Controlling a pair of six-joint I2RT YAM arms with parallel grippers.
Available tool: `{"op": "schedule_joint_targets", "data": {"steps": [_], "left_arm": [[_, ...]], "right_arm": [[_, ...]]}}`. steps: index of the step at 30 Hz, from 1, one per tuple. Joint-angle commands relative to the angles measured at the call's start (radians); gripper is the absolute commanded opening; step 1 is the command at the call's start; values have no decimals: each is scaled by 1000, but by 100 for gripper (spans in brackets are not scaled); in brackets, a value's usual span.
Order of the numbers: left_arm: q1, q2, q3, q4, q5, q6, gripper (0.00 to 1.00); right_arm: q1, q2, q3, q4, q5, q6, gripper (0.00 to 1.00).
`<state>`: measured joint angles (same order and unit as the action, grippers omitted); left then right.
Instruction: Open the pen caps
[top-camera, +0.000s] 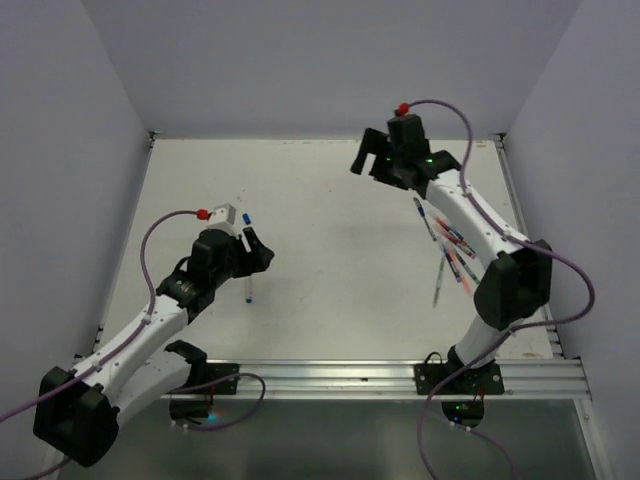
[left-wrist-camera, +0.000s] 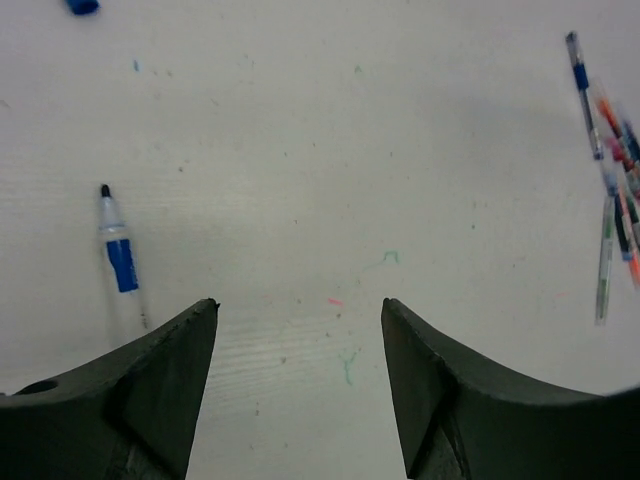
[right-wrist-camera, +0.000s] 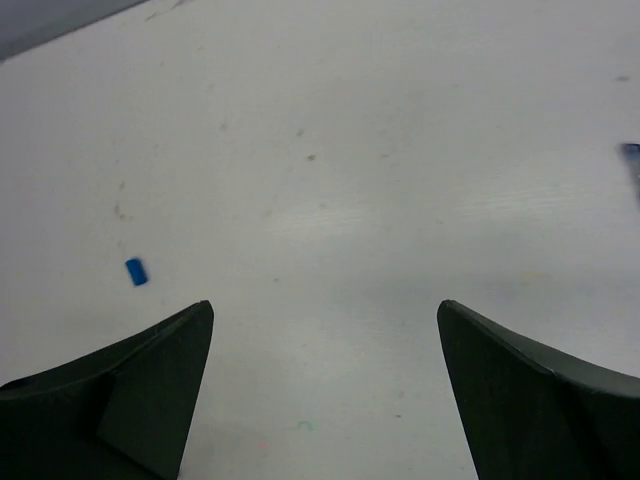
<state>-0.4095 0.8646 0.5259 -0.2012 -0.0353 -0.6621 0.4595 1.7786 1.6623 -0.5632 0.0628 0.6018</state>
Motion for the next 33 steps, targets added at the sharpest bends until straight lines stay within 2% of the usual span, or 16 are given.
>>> {"op": "schedule_joint_targets", "data": {"steps": [1, 5, 6, 8, 10, 12, 19, 24, 33], "left_arm": [[-107, 106, 32, 91, -23, -33, 69], [-239, 174, 42, 182, -35, -48, 67], [-258, 191, 42, 184, -32, -57, 67], [-313, 209, 43, 250, -34, -67, 67], [-342, 237, 55, 261, -34, -71, 67], [-382, 258, 62, 266, -40, -73, 67], [-462, 281, 57, 269, -64, -73, 68], [-462, 287, 42, 284, -66, -67, 68], [-462, 347, 62, 302, -52, -42, 68]], "right_arm": [[-79, -146, -232, -78, 69, 24, 97], [-157, -255, -406, -73, 117, 24, 93], [-172, -260, -452, -48, 112, 18, 86], [-222, -234, -458, -44, 92, 0, 80], [-242, -202, -440, -40, 100, -51, 80], [-260, -131, -403, -23, 105, -77, 87], [-298, 80, -239, -1, 101, -154, 85], [-314, 166, -173, 35, 102, -194, 86], [-326, 255, -72, 65, 78, -253, 79]]}}
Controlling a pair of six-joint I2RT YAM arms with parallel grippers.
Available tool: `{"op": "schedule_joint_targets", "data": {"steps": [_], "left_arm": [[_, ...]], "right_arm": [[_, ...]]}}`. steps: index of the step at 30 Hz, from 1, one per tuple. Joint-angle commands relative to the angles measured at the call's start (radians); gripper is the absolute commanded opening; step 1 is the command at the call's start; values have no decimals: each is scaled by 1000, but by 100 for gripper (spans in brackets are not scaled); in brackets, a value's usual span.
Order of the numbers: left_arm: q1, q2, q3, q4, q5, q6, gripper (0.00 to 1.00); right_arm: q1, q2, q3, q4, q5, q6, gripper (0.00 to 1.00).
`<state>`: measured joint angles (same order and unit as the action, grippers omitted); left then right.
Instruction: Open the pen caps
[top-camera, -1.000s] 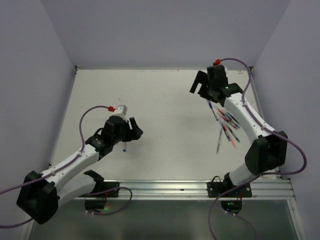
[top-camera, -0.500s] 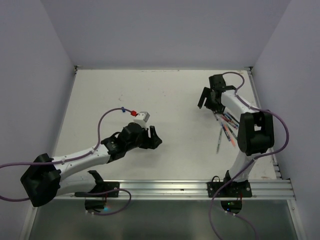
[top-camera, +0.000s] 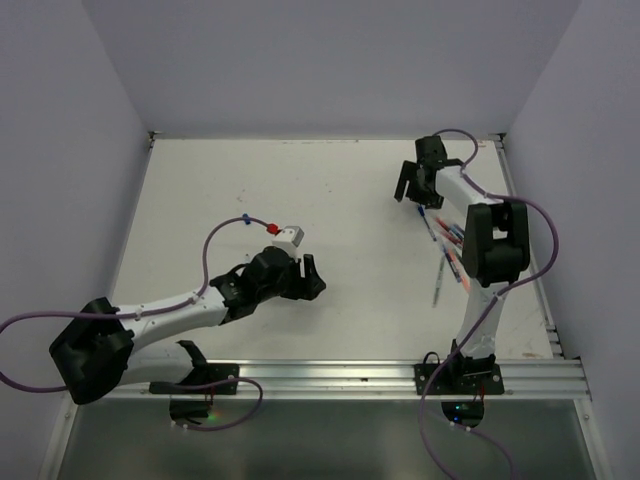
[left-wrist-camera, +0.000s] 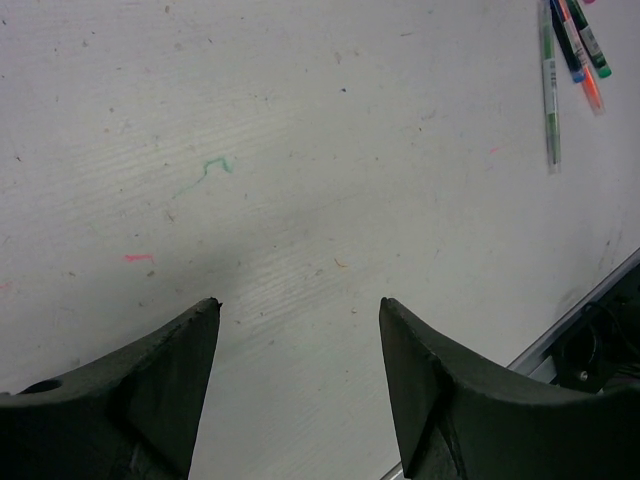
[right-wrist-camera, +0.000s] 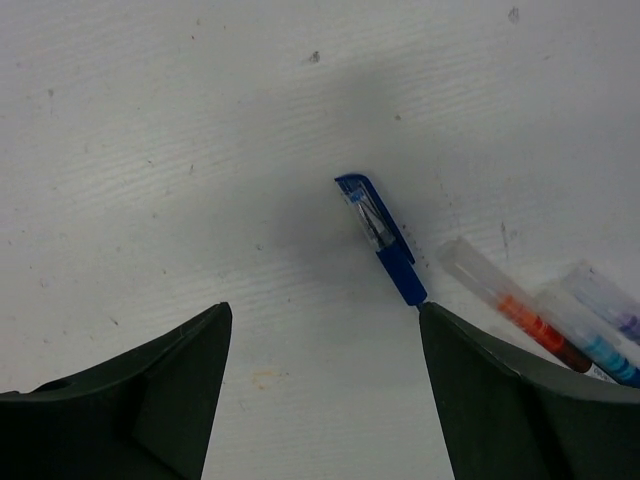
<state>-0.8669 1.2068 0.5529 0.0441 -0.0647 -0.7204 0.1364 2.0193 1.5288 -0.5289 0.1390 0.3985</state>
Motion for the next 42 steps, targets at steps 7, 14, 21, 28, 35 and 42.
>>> {"op": "schedule_joint_targets", "data": {"steps": [7, 14, 21, 28, 35, 42], "left_arm": [[-4, 22, 47, 54, -20, 24, 68], [-4, 22, 51, 45, -23, 32, 68], [-4, 23, 48, 39, -26, 35, 68], [-4, 10, 41, 34, -29, 30, 67], [-4, -16, 30, 20, -35, 24, 67], [-4, -23, 35, 69, 20, 42, 64]], "right_arm": [[-3, 99, 148, 18, -3, -101, 75], [-37, 160, 198, -10, -30, -109, 66], [-57, 180, 168, -19, -79, -105, 57], [-57, 160, 96, -3, -84, -104, 39], [-57, 173, 90, -5, -67, -92, 0], [-38, -24, 56, 43, -229, -30, 0]]}}
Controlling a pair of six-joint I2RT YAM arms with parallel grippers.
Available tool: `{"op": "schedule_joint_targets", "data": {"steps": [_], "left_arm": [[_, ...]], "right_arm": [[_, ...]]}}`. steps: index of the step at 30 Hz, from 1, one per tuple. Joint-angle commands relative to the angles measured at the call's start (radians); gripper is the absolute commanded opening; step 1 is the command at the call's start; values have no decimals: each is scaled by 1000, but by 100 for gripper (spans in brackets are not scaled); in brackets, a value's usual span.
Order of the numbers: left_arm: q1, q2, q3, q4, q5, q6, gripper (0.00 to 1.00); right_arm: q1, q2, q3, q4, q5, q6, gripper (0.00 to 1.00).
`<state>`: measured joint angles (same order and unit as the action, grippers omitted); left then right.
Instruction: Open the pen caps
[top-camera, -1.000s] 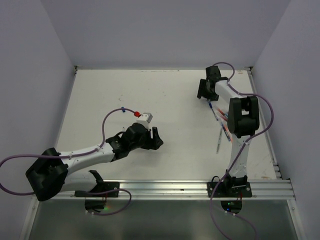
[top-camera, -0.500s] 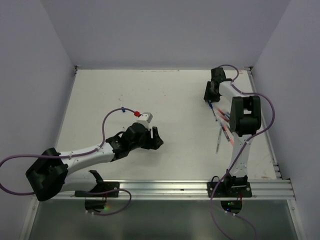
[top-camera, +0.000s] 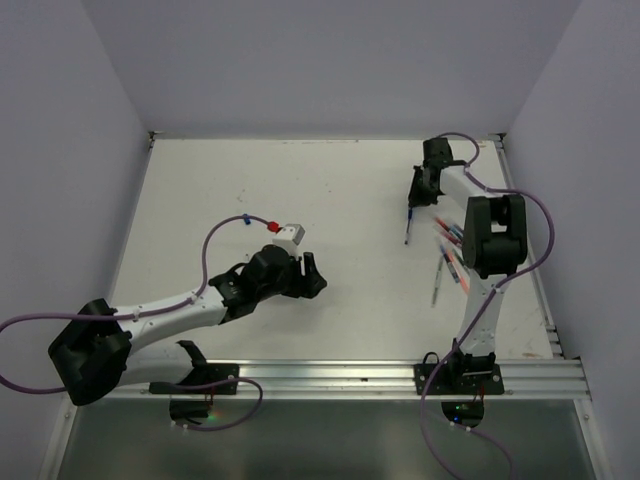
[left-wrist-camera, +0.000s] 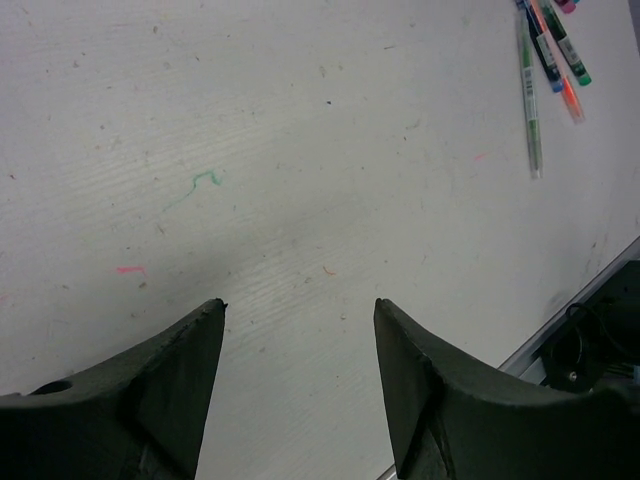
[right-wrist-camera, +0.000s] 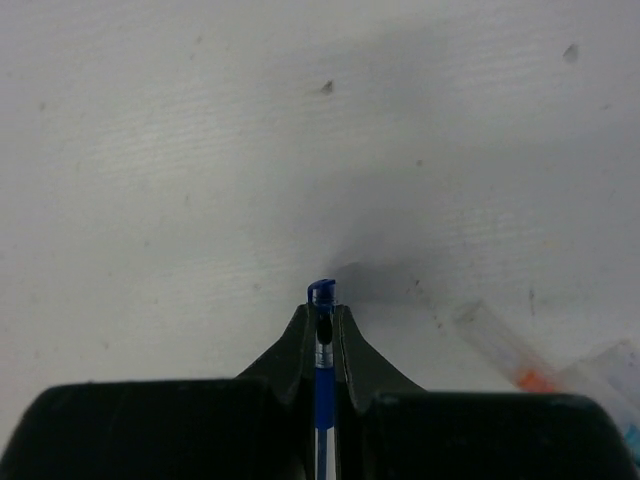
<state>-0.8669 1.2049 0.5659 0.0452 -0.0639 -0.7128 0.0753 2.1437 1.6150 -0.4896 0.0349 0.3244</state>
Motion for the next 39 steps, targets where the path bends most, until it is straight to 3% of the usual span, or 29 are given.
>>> {"op": "schedule_joint_targets", "data": {"steps": [1, 12, 23, 31, 33, 34, 35, 36, 39], "left_arm": [[-4, -21, 23, 83, 35, 53, 64], [-1, -11, 58, 306, 197, 50, 63], [-1, 44, 52, 390, 226, -37, 64], [-1, 64, 63, 326, 179, -31, 64], [-1, 61, 63, 302, 158, -24, 50], [0, 58, 63, 285, 150, -20, 37], [0, 55, 63, 272, 132, -17, 11], [2, 41, 57, 260, 116, -16, 0], [3, 3, 31, 237, 88, -4, 0]], "right_arm": [[32, -186, -70, 14, -154, 56, 0], [316, -631, -548, 374, -293, 324, 0], [458, -728, -595, 474, -236, 441, 0], [509, -748, -629, 554, -230, 502, 0], [518, -751, -630, 554, -231, 505, 0], [523, -755, -633, 560, -236, 508, 0], [523, -757, -638, 563, -237, 509, 0], [523, -759, -638, 562, -236, 507, 0], [524, -757, -635, 551, -245, 499, 8]]}}
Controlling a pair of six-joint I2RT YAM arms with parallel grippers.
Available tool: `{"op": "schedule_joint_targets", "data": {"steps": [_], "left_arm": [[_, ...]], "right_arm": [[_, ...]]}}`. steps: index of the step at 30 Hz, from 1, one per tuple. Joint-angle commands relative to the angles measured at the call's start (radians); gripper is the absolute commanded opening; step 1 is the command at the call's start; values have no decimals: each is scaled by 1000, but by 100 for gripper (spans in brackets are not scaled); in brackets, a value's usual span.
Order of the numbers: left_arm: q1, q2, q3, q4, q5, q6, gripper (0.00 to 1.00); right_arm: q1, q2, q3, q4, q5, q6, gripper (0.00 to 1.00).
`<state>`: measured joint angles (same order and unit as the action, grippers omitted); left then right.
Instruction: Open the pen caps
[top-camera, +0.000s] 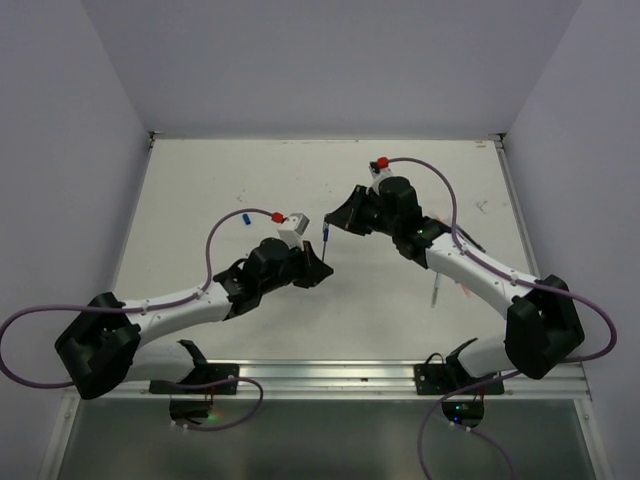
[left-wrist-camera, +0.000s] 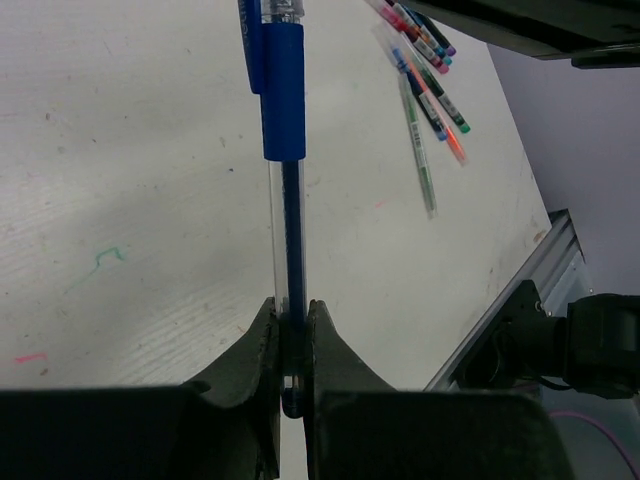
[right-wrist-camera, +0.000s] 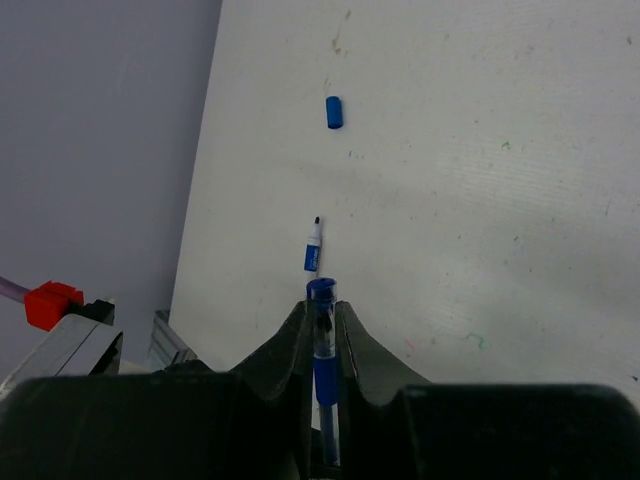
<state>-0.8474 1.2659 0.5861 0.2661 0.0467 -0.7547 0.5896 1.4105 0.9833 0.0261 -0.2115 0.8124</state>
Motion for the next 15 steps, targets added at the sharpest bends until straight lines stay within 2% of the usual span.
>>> {"op": "schedule_joint_targets", "data": {"steps": [1, 7, 11, 15], "left_arm": [[-16, -71, 5, 6, -25, 43, 0], [-15, -143, -40, -21, -42, 51, 0], [-15, -161, -39, -44, -68, 55, 0], [-15, -166, -37, -57, -70, 58, 0]], "right_arm": [[10, -21, -3, 38, -3, 10, 16], [21, -1, -14, 75, -31, 18, 38], [33, 30, 5, 77, -26, 11, 37], [59, 54, 31, 75, -29, -2, 31]]}}
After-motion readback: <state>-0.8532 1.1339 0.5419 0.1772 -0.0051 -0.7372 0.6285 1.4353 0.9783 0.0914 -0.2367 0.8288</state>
